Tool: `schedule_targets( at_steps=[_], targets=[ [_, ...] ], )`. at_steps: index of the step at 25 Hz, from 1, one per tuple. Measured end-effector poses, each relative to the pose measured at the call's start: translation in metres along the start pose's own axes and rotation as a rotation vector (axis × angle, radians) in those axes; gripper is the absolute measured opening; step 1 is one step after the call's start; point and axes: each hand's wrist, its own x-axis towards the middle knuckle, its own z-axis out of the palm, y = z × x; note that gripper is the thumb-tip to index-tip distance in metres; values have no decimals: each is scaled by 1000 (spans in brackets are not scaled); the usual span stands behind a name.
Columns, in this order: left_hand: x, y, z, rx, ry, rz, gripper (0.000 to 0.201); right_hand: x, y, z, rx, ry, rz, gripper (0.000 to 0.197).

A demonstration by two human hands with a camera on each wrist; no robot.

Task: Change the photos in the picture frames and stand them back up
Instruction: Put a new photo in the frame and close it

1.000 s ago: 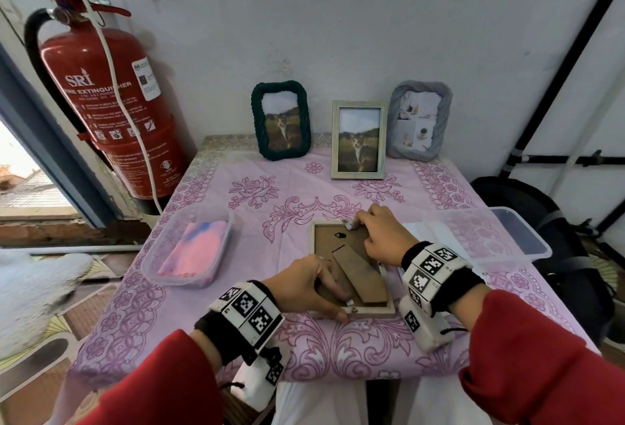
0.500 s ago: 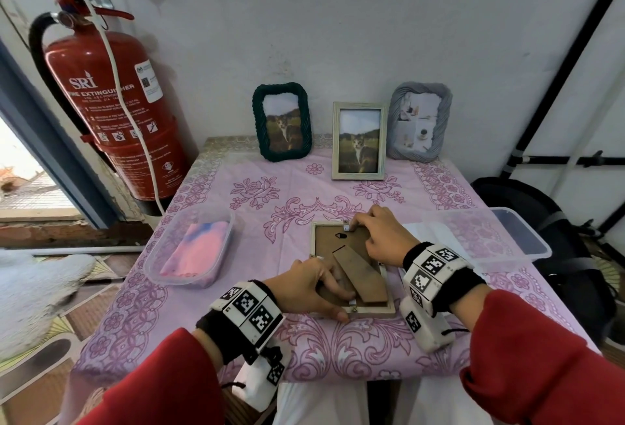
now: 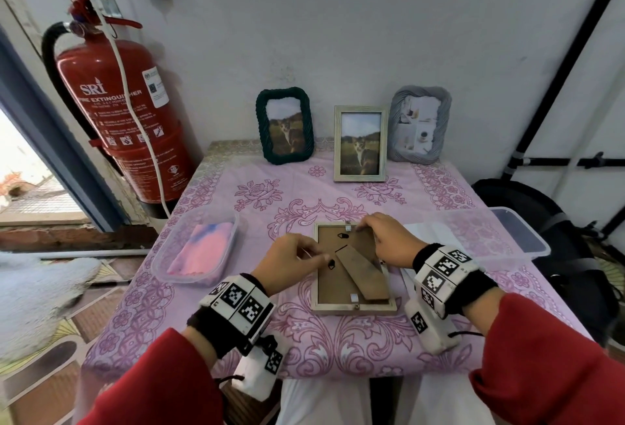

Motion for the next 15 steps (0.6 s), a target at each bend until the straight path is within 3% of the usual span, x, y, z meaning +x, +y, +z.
schedule_targets(
  at_steps=[2,5,7,12,15],
  targets=[
    [2,-6,-1,26,50,-112,20,-4,-1,0,41,14,-23,50],
    [-3,-13,6,115,-73,-246,46,-14,-5,4,82,110,-71,41],
    [-6,-15,11,167,-76,-260,53,-21,-8,7,68,57,-106,32],
    [-8,-10,16,132,-54,-278,41,-34,-13,11,80,-45,-92,36],
    [-12,-6,17,-160,-35,-266,31,-36,-14,8,119,-48,-83,39]
  ],
)
